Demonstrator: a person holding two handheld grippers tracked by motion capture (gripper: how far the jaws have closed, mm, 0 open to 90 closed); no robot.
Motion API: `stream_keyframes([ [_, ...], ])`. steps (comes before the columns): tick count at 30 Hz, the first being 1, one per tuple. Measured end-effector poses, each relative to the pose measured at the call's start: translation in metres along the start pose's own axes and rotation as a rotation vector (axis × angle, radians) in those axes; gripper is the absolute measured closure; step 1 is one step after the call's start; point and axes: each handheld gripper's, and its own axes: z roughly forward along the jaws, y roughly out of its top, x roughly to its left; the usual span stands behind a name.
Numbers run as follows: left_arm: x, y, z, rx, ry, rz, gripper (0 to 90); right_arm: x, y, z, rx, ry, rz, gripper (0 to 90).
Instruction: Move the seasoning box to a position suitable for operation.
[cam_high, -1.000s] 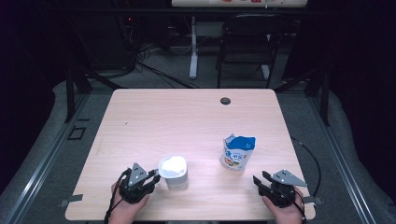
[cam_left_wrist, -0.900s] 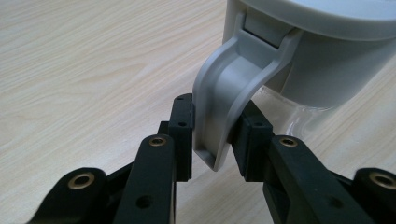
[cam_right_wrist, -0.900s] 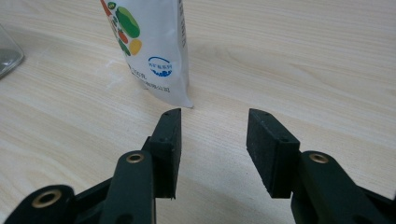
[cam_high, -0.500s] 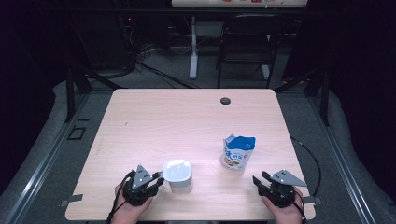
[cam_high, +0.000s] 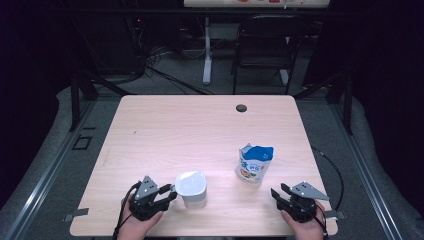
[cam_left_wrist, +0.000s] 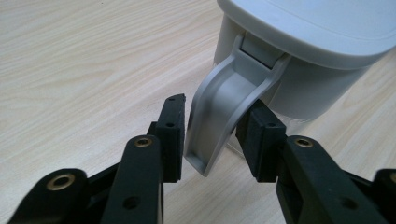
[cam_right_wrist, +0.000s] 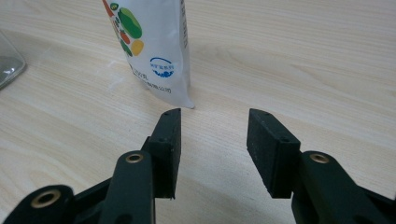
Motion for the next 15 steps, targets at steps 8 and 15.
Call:
stream_keyframes([
  [8,0.000,0.005,-0.008,0.009,-0.019,0.033,59.1,0.000,0.000,0.000,-0.001,-0.001,0.001,55.5],
  [15,0.000,0.011,-0.019,-0.024,-0.020,0.051,58.1,-0.001,0.000,-0.001,0.004,-0.001,0.000,55.2],
])
